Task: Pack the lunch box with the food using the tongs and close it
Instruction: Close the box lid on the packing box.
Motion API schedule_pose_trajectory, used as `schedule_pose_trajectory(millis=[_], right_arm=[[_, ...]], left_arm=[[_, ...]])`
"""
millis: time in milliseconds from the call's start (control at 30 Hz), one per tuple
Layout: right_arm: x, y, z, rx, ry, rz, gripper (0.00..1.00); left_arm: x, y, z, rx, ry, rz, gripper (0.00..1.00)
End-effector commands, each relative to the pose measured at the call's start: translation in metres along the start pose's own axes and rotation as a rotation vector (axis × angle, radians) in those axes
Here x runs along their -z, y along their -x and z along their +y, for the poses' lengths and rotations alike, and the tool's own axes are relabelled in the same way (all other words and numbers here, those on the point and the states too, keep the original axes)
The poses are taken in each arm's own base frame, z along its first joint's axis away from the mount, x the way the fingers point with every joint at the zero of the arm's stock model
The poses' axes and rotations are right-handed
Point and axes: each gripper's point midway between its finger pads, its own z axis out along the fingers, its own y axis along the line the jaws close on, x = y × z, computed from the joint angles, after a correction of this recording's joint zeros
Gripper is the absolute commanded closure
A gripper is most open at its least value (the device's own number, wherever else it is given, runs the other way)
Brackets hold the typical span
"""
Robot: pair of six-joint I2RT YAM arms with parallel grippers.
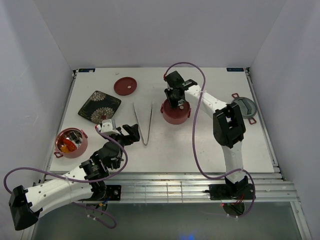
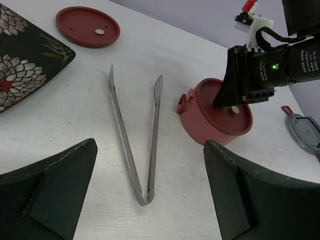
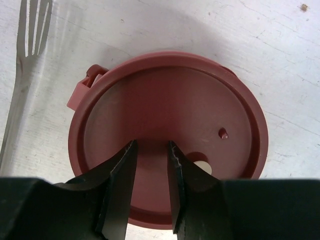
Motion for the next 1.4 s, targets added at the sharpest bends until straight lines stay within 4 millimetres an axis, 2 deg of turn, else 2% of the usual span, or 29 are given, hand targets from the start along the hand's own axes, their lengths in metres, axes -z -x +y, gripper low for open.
schedule_pose_trajectory(millis=[0, 167, 267, 333, 500, 567, 667, 833, 1067, 1167, 1233, 1333, 1367], right_arm=[[0.0, 0.007, -0.003, -0.005, 0.018, -0.031, 0.63], [-0.015, -0.005, -0.004, -0.004, 0.036, 0.018, 0.63], [-0.013, -0.004, -0.005, -0.015, 0.044, 0.015, 0.63], [-0.005, 0.005, -0.007, -0.022, 0.046, -0.011, 0.63], [0.027, 0.044, -0.009, -0.029, 0.053, -0.114, 0.63], [0.029, 0.049, -0.009, -0.027, 0.058, -0.13, 0.63], [0.018, 0.041, -0.012, -0.021, 0.044, -0.105, 0.63], [-0.006, 0.013, -0.019, -0.037, 0.038, -0.04, 0.63], [-0.014, -0.006, -0.02, -0.039, 0.049, 0.003, 0.63], [-0.01, -0.007, -0.021, -0.035, 0.05, 0.001, 0.63], [0.0, 0.0, -0.022, -0.035, 0.051, -0.023, 0.63], [0.021, 0.016, -0.022, -0.031, 0.057, -0.075, 0.63], [0.035, 0.022, -0.022, -0.031, 0.062, -0.096, 0.63]], left_arm=[[0.001, 0.002, 0.001, 0.004, 0.004, -0.01, 0.02], [0.001, 0.003, 0.002, 0.006, 0.008, -0.015, 0.02], [0.001, 0.002, 0.003, 0.001, 0.013, -0.015, 0.02], [0.001, 0.002, 0.004, 0.001, 0.015, -0.015, 0.02], [-0.001, 0.0, 0.004, -0.009, 0.023, -0.013, 0.02], [-0.001, 0.0, 0.004, -0.013, 0.025, -0.012, 0.02], [-0.001, 0.0, 0.005, -0.015, 0.03, -0.013, 0.02], [-0.001, -0.001, 0.006, -0.016, 0.031, -0.015, 0.02], [-0.003, -0.003, 0.005, -0.038, 0.035, -0.009, 0.02], [-0.004, -0.004, 0.005, -0.046, 0.035, -0.009, 0.02], [-0.004, -0.002, 0.001, -0.045, 0.023, -0.009, 0.02], [-0.006, 0.004, -0.006, -0.045, 0.011, -0.009, 0.02], [-0.006, 0.011, -0.013, -0.036, 0.003, -0.015, 0.02]])
